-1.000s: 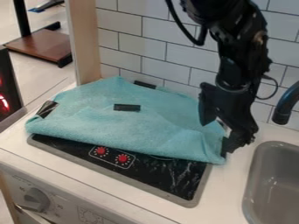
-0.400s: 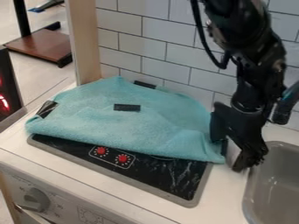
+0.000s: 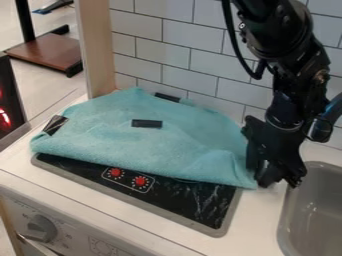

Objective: Fold the cloth from right to left

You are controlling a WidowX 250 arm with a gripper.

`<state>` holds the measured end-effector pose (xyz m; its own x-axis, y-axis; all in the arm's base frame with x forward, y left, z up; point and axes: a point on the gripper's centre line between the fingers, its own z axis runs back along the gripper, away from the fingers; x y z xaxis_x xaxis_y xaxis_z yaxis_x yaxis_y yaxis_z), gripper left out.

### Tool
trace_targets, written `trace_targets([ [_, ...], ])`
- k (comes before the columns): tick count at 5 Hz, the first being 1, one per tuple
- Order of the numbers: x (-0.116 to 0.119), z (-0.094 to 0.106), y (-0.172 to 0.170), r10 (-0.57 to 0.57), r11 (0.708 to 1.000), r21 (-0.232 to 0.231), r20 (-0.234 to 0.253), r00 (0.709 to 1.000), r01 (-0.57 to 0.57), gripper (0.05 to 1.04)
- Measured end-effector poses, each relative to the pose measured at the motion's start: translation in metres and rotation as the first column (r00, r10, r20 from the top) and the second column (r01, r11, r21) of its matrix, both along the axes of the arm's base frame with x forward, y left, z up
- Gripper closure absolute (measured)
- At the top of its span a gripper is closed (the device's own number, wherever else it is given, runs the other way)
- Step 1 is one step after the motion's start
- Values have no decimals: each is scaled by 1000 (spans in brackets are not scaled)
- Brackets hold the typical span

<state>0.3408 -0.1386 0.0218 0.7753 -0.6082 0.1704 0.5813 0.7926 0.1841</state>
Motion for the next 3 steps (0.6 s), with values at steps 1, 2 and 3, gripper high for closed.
trace_targets([
  [1,-1,0,0,-9,1000,0,-4,1000,9,889],
  [2,-3,1,-1,-34,999,1,-17,999,34,994],
  [3,-1,25,-3,-58,998,-26,24,998,59,1028],
])
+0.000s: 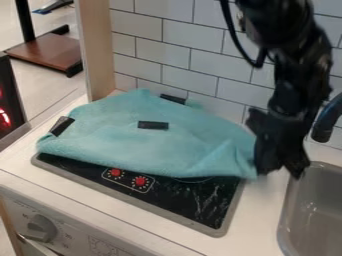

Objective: Fold the cloth from right to left

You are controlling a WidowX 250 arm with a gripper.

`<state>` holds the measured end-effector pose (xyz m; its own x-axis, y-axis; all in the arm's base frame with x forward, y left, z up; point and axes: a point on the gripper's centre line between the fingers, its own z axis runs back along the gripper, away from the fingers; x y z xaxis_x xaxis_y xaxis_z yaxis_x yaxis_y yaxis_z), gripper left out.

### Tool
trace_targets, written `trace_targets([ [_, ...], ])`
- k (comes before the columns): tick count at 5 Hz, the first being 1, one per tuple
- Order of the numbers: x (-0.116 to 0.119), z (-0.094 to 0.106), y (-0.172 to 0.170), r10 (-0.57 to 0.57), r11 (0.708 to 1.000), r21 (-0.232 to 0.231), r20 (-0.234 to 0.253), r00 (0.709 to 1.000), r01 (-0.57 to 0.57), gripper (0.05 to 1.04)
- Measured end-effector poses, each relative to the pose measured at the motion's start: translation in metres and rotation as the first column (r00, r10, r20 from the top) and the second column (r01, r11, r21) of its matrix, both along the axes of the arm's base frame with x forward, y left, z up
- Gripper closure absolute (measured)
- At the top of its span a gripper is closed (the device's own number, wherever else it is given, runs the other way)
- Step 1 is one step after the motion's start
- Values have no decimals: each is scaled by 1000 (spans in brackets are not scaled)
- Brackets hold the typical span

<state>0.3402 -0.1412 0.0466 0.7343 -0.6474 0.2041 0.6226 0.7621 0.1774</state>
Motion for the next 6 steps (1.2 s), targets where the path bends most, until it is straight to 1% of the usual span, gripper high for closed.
trace_targets([
  [1,1,20,7,-8,1000,-4,52,999,8,1033],
  [2,-2,38,17,3,1000,-3,85,996,-3,1033],
  [3,-6,53,43,58,998,-7,110,992,-57,1033],
  [4,-10,55,72,128,992,-9,100,987,-128,1033],
  [5,-12,49,98,198,980,-6,75,977,-198,1033],
  [6,-13,47,124,249,968,-2,61,967,-249,1033],
])
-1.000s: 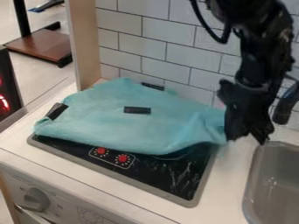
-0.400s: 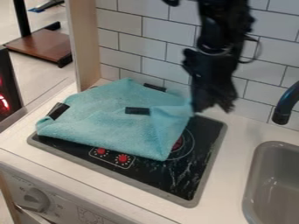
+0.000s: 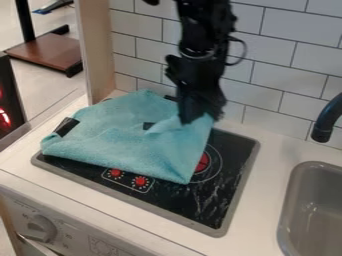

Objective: Fold the cloth from right to left

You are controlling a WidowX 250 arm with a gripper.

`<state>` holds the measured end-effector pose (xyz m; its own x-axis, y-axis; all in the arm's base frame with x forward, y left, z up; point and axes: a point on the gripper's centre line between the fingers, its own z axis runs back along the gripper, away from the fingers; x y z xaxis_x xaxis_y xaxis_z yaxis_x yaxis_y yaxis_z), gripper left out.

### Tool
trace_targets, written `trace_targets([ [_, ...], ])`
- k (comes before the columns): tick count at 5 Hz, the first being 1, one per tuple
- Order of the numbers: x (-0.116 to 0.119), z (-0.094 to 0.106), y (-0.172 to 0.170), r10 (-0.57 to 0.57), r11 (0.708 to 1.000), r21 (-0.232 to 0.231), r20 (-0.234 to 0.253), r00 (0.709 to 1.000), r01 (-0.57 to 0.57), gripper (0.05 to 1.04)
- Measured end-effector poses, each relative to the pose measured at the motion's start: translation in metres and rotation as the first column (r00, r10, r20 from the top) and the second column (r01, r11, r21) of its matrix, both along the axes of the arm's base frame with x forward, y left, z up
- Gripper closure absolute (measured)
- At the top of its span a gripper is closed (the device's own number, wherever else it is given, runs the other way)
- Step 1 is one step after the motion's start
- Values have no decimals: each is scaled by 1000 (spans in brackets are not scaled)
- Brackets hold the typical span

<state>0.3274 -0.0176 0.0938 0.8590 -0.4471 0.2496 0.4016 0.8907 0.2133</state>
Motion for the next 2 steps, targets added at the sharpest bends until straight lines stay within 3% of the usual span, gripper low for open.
trace_targets([
  [2,-12,-12,50,91,996,-7,-54,994,-92,1033],
])
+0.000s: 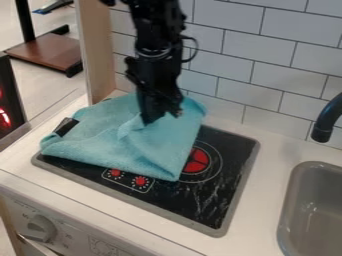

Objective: Fold the cloth from right to left

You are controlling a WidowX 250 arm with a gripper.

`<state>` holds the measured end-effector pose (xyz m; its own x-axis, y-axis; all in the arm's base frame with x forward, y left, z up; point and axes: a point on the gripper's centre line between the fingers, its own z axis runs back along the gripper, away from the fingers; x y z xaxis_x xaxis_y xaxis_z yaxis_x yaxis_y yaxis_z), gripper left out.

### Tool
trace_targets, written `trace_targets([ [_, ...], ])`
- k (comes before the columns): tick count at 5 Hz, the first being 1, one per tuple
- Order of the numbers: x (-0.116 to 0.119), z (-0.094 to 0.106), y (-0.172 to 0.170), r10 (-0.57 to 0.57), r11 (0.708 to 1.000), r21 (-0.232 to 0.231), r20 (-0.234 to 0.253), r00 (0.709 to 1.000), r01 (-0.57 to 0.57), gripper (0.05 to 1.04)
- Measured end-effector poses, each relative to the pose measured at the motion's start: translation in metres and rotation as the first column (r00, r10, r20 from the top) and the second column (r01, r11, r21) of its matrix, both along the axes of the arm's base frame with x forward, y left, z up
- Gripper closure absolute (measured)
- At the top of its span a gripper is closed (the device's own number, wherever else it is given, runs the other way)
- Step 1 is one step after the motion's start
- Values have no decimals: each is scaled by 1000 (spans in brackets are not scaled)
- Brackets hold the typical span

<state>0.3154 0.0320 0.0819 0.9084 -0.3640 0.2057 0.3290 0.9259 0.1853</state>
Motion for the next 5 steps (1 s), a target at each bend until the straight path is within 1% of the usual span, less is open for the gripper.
trace_targets([
  [1,-4,-21,5,11,1000,-26,-44,999,-12,1033],
  [2,-3,-37,10,11,998,-55,-53,999,-14,1033],
  [3,1,-46,10,-26,996,-88,-44,999,22,1009],
  [4,1,-46,10,-18,995,-96,-43,999,14,851],
  [5,-2,-50,10,-13,995,-99,-72,997,6,584],
])
